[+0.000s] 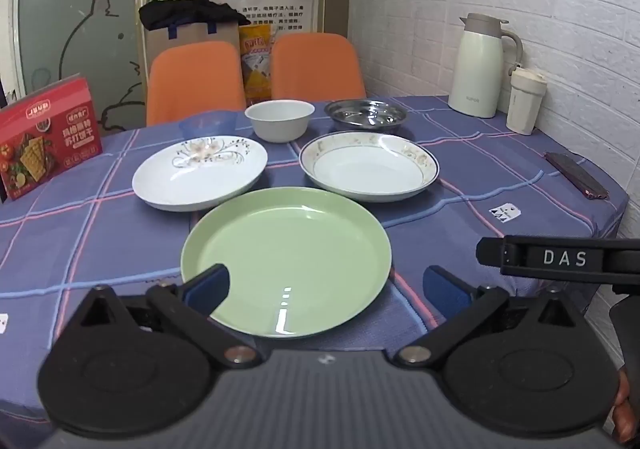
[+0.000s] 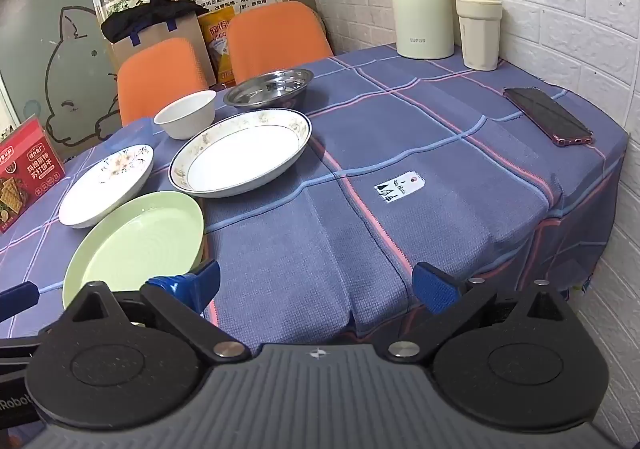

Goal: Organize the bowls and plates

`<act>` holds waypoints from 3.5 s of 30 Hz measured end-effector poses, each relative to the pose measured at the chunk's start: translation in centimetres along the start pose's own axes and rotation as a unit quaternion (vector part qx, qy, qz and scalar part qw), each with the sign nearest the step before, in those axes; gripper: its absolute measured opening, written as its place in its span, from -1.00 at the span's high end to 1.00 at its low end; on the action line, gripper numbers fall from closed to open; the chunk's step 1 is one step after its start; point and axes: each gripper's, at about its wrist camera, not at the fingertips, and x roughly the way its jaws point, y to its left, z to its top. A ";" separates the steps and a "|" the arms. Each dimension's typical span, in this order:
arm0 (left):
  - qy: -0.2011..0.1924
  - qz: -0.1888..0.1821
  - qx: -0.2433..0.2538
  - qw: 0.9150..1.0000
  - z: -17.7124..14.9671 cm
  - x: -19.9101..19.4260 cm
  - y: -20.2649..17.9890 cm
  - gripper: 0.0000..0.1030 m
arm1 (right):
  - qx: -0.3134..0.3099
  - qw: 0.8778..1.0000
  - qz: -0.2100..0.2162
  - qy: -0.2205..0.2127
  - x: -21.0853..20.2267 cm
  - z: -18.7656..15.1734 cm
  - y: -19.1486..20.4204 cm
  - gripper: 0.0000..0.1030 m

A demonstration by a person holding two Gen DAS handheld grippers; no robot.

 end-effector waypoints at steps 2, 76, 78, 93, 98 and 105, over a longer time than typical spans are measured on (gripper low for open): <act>0.005 0.002 0.004 1.000 -0.2 0.3 -0.3 -0.99 | 0.001 1.000 0.001 0.002 0.0 0.0 0.1 -0.75; 0.026 0.008 -0.011 1.000 0.6 2.1 1.3 -0.99 | -0.011 1.000 0.007 0.022 2.2 0.5 1.4 -0.75; 0.027 0.009 -0.013 0.999 0.8 2.4 1.4 -0.99 | -0.012 1.000 0.007 0.025 2.4 0.5 1.5 -0.75; 0.024 0.066 -0.070 0.995 3.3 2.3 8.8 -0.99 | -0.038 0.998 0.041 0.009 2.9 2.8 2.7 -0.75; 0.057 0.069 -0.100 0.991 3.0 4.6 11.3 -0.99 | -0.069 0.994 0.074 0.028 4.7 3.2 4.7 -0.75; 0.092 0.045 -0.110 0.989 2.7 7.8 11.5 -0.99 | -0.106 0.986 0.110 0.062 7.6 2.1 6.9 -0.75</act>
